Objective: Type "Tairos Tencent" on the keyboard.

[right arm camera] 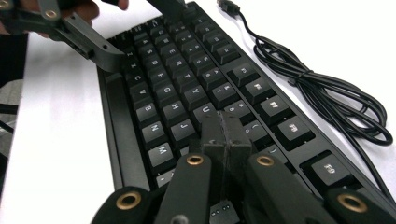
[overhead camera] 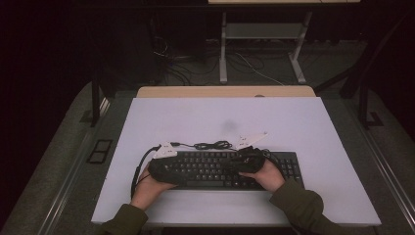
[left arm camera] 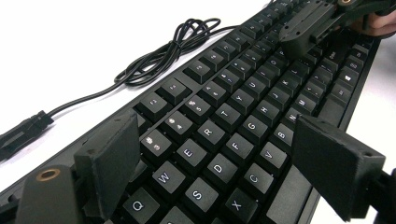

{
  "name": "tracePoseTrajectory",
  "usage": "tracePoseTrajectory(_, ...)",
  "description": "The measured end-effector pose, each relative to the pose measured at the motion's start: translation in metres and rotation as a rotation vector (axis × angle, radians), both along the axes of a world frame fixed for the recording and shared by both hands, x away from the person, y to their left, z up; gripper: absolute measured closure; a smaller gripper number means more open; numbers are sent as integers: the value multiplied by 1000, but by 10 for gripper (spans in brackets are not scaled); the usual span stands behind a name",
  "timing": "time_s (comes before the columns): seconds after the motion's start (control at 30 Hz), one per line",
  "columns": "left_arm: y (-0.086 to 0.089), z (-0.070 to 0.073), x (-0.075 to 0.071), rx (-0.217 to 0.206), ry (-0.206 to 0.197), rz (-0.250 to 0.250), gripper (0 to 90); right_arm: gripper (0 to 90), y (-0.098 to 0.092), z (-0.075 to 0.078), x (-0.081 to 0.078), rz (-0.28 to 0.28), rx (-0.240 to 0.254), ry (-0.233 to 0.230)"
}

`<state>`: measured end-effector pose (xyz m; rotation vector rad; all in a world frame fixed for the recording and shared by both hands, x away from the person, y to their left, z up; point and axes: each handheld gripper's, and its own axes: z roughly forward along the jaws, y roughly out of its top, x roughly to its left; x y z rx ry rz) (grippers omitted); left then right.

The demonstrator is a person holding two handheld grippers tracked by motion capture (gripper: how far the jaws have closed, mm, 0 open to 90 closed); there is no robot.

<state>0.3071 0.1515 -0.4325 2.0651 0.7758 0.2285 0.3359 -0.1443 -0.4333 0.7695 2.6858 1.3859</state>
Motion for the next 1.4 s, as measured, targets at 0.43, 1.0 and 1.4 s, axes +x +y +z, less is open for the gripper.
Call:
tracePoseTrajectory(0.43, 0, 0, 0, 1, 0, 1, 152, 892, 2, -4, 2, -20, -52, -5)
tracePoseTrajectory(1.0, 0, -1, 0, 3, 0, -3, 153, 893, 5, -6, 2, -24, -65, 1)
tracePoseTrajectory(1.4, 0, 0, 0, 1, 0, 0, 153, 842, 3, -3, 2, -31, -55, -2)
